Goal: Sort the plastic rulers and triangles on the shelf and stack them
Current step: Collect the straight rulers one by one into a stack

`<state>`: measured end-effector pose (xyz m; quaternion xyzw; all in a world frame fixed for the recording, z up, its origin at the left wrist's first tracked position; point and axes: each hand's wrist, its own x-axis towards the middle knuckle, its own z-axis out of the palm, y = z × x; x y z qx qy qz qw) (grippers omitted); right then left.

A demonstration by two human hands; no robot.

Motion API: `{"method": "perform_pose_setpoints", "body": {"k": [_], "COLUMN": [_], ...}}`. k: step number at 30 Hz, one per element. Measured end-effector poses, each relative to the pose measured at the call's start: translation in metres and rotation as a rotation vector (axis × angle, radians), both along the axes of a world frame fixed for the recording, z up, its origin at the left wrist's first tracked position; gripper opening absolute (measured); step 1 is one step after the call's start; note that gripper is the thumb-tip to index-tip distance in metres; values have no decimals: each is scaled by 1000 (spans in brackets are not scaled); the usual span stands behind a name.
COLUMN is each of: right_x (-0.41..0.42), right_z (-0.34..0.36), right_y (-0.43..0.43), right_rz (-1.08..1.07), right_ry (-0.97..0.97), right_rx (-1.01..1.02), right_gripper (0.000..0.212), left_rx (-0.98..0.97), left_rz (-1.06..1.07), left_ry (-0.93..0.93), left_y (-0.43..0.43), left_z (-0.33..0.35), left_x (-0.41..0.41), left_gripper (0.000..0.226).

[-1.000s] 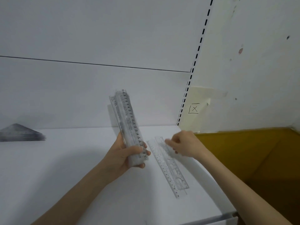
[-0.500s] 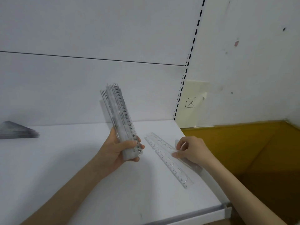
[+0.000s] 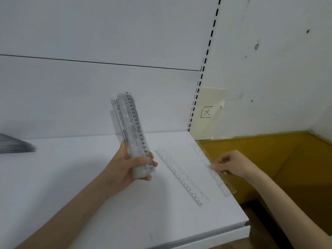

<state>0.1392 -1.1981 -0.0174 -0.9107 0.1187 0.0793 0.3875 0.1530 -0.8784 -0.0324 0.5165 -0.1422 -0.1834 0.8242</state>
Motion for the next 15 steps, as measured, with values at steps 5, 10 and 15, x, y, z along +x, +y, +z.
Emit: {"method": "perform_pose_setpoints", "body": {"k": [5,10,15], "right_x": [-8,5,19], "right_z": [37,56,56], "right_y": [41,110,139], "right_rz": [163,359,356], "right_ry": [-208,-256,-289], "right_rx": [490,599,588], "right_gripper": [11,8,6], "left_rx": [-6,8,-4], "left_rz": [-68,-153,-201], "left_ry": [15,-26,-50], "left_y": [-1,-1,1], "left_z": [1,2,4], "left_x": [-2,-7,-8], "left_gripper": [89,86,83]}}
